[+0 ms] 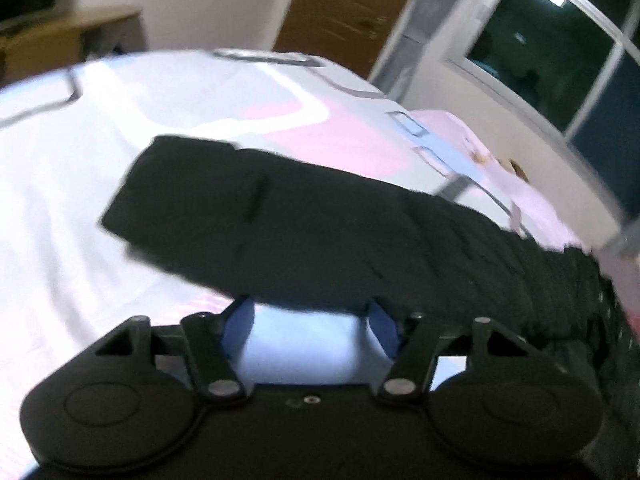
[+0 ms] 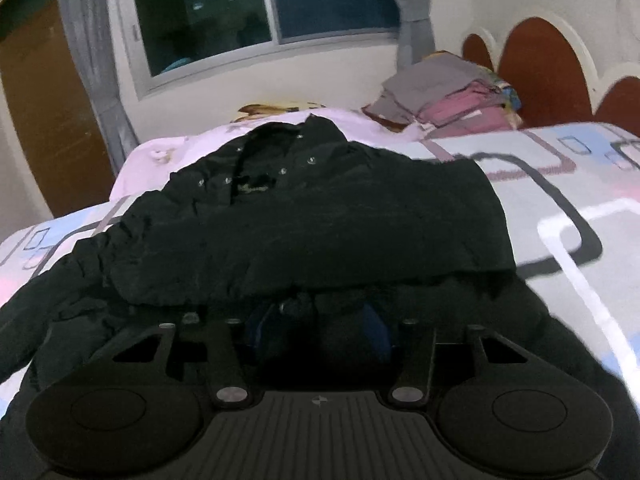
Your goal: Fold large clothes
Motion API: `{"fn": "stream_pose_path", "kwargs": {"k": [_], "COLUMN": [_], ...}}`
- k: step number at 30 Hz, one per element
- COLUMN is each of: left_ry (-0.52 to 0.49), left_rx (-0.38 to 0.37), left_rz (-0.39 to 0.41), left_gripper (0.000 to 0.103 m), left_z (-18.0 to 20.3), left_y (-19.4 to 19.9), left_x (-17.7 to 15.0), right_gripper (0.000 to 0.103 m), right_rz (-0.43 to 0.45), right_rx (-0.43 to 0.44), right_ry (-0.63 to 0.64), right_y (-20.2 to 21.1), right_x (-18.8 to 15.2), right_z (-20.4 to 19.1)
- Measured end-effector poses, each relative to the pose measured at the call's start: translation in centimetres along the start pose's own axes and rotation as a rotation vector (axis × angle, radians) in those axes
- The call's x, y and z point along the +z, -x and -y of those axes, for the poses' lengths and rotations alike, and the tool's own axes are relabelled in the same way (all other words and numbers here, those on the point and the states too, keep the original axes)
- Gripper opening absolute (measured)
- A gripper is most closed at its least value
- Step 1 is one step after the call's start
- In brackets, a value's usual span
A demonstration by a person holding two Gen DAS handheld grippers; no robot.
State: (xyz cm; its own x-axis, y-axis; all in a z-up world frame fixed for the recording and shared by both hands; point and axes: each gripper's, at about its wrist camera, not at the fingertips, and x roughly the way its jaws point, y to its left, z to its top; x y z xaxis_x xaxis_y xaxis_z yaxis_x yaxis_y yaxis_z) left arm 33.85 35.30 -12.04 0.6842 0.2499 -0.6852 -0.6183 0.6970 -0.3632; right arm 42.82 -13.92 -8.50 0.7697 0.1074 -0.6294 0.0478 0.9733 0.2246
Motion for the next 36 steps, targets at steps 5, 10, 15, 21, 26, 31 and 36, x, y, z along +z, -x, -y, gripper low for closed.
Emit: {"fn": "stream_pose_path", "kwargs": {"k": [5, 10, 15, 21, 26, 31, 36], "left_ry": [0.265, 0.270, 0.283, 0.085, -0.105, -0.287, -0.496], "left_rx": [-0.119, -0.102, -0.118, -0.162, -0.299, -0.416, -0.521], "left_rz": [0.048, 0.082, 0.076, 0.220, 0.227, 0.165, 0.085], "left_gripper": [0.059, 0.049, 0.009, 0.006, 0.006, 0.006, 0.006], "left_z": [-3.9, -3.5, -4.3, 2.4, 11.6, 22.0, 32.1], "left_y": [-0.4, -1.4, -3.0, -0.6, 0.6, -0.1, -0.8], "left_x": [0.5, 1.5, 3.1, 5.1, 4.7, 1.6, -4.0], "right_gripper": [0.050, 0.050, 0.050, 0.050, 0.050, 0.050, 0.050], "right_rz": [0.004, 0.018, 0.021, 0.047, 0.073, 0.090, 0.089], "right_rx": [-0.049, -0.103, -0.128, -0.111, -0.090, -0.054, -0.004], "right_ry": [-0.022, -0.057, -0.093, -0.095, -0.091, -0.097, -0.115], "right_y": [0.7, 1.5, 2.2, 3.0, 2.9, 3.0, 2.4], "right_x": [-0.8, -0.7, -0.5, 0.1, 1.7, 3.2, 4.5], "right_z": [0.5, 1.7, 3.3, 3.9, 4.3, 5.5, 7.7]}}
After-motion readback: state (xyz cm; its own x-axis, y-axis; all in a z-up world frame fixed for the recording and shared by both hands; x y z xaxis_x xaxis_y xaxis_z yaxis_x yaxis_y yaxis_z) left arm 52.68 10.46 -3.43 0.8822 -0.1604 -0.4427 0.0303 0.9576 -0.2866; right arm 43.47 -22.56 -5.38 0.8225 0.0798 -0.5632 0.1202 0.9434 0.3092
